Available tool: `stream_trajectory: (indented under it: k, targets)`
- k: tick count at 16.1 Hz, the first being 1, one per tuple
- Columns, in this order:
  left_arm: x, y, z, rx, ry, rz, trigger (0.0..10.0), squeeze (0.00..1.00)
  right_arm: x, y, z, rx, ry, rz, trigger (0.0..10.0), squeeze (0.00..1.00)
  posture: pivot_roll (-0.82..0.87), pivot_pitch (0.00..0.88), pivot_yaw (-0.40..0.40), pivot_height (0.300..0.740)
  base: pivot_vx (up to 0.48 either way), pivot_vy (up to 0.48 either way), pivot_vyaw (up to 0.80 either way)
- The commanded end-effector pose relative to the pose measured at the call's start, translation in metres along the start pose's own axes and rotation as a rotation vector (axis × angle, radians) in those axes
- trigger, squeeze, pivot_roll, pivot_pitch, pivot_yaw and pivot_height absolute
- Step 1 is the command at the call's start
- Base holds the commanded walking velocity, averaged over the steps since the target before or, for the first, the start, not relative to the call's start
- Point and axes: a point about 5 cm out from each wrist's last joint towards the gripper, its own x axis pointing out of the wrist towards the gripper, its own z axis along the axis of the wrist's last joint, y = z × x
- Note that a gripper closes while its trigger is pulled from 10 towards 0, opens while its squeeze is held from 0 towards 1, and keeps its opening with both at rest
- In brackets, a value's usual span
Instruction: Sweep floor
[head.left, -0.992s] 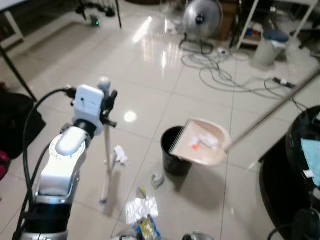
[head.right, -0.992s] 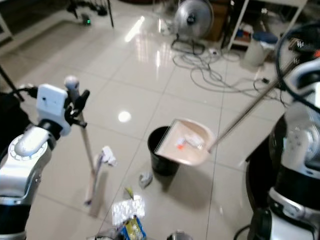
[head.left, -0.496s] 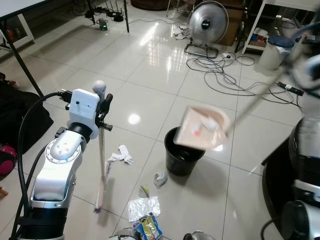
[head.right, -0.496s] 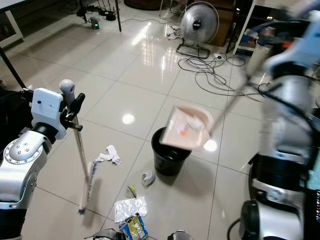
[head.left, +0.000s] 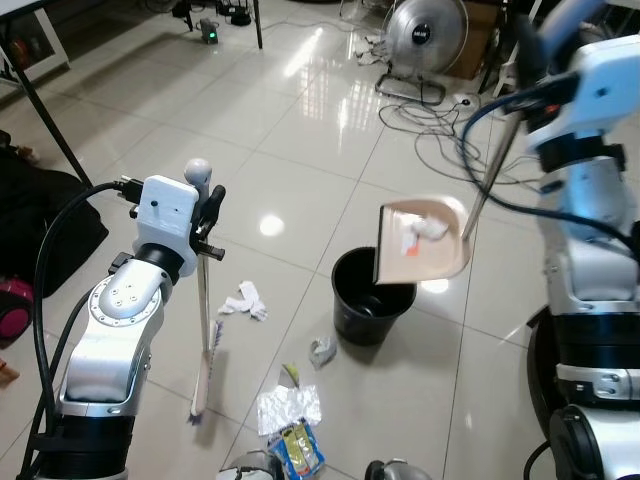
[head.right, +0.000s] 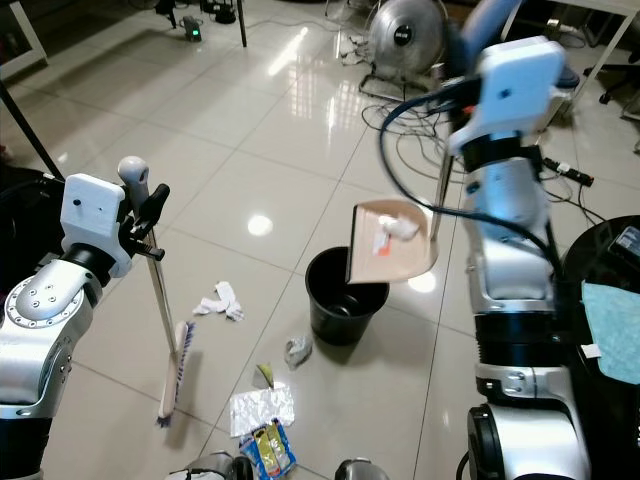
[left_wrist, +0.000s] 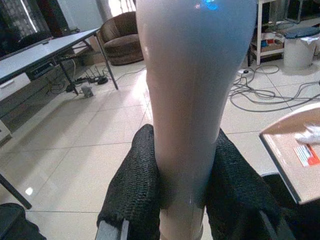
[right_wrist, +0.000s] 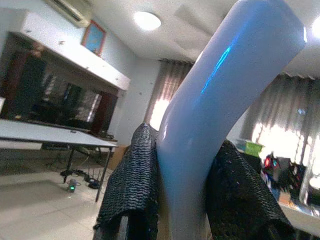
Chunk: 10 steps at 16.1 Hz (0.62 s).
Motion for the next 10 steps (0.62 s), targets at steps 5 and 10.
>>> stream_trajectory:
  k: [5, 10]
  targets:
    - [-0.001, 0.005, 0.012, 0.037, -0.042, 0.017, 10.0, 0.00, -0.005, 0.037, 0.005, -0.052, -0.111, 0.138, 10.0, 0.00, 0.07, 0.109, -0.016, 0.740, 0.000, 0.000, 0.00]
    - [0.001, 0.006, 0.013, 0.040, -0.046, 0.020, 10.0, 0.00, -0.020, 0.080, -0.008, -0.083, -0.116, 0.315, 10.0, 0.00, 0.08, 0.107, -0.016, 0.740, 0.000, 0.000, 0.00]
